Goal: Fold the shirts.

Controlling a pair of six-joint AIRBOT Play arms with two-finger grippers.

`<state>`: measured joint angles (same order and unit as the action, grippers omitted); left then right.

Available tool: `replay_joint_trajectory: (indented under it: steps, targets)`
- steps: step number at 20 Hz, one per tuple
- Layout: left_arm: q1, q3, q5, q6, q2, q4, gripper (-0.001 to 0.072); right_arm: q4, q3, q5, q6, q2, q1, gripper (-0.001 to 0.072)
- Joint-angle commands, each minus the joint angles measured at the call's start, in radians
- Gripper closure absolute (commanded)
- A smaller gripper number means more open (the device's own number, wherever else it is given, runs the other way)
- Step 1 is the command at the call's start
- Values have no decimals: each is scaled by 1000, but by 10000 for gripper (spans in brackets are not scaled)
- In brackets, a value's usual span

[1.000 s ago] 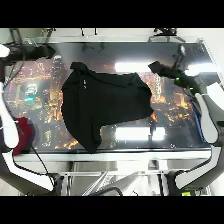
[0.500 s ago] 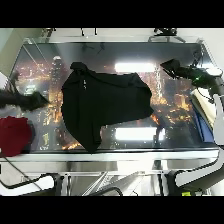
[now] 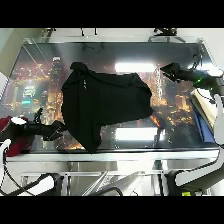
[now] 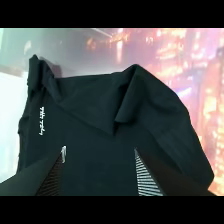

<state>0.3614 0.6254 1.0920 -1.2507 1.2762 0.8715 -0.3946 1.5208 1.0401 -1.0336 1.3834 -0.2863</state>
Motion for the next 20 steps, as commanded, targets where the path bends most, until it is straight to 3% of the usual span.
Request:
replay_joint_trajectory:
  steps: [1,6,9,10,12,13,16,20]
  targets:
    - [-2,-29,-138,73,-2,-119,118,-3,0,9,-3,1,-1,213]
    - [-9,-29,-171,142,33,-252,120,-6,0,14,-4,1,-3,214]
    - [-115,-9,-171,195,140,-322,121,-6,0,16,-15,3,-3,214]
    - [-155,16,-168,194,180,-321,161,-6,0,16,-20,3,-6,214]
    - [-185,85,-135,197,230,-289,650,-30,0,43,-57,5,-28,302]
    - [-185,118,-107,189,241,-261,692,-59,0,85,-77,8,-51,301]
    - [-130,184,-35,92,211,-93,693,-277,-14,254,-174,29,-126,301]
    - [2,211,-1,63,64,2,693,-336,-171,274,-126,32,-119,302]
